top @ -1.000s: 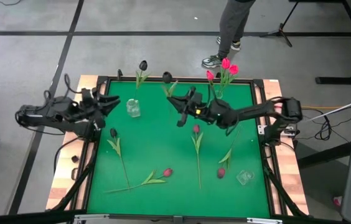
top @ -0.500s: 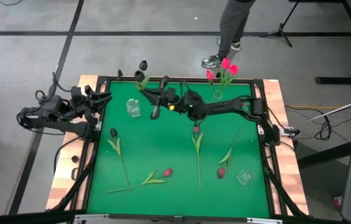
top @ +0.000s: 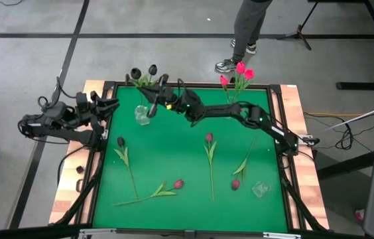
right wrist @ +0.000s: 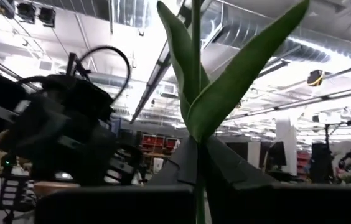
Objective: Sort flowers into vase by color
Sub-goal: Put the right black flower into the top left transparent vase
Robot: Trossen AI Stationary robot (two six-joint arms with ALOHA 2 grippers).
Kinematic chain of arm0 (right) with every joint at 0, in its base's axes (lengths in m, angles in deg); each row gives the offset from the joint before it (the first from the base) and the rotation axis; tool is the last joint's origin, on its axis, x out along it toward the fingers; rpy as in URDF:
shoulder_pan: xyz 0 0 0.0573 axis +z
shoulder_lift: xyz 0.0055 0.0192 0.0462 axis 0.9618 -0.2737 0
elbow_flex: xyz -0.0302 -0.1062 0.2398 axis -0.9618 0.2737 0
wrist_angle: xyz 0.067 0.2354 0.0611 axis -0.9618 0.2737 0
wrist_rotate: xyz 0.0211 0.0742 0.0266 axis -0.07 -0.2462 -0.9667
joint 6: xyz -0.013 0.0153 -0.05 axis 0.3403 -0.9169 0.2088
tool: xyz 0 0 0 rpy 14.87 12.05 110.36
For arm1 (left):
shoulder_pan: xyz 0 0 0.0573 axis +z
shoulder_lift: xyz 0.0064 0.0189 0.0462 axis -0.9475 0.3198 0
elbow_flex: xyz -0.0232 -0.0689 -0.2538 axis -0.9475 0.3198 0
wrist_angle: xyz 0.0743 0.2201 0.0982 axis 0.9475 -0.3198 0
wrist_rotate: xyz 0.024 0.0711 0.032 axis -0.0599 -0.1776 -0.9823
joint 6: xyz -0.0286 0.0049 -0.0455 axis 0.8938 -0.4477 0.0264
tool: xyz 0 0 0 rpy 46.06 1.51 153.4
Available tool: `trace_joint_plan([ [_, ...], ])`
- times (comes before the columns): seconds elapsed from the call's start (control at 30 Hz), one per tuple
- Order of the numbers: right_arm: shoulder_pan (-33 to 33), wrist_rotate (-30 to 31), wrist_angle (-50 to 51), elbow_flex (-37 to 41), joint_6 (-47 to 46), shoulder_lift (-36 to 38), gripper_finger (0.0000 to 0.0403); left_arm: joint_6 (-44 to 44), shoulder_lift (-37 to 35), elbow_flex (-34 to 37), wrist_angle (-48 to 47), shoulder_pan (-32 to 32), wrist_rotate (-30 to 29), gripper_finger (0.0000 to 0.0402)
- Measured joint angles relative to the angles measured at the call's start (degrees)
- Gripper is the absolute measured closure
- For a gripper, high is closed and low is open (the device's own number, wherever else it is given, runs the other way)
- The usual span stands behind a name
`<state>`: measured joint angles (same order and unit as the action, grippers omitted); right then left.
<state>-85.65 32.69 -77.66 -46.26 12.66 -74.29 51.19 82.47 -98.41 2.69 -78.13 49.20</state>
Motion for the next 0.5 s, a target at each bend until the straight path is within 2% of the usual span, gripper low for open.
trace_joint_plan([
  [0.27, -0.96, -0.65, 1.80, -0.06, -0.24, -0.59, 0.0396, -0.02, 0.00, 0.02, -0.04, 0.00, 0.01, 0.0282],
  [0.5, -1.24, -0.84, -1.81, -0.06, -3.66, -4.40, 0.0395, -0.03, 0.00, 0.04, -0.29, 0.00, 0.02, 0.0282],
])
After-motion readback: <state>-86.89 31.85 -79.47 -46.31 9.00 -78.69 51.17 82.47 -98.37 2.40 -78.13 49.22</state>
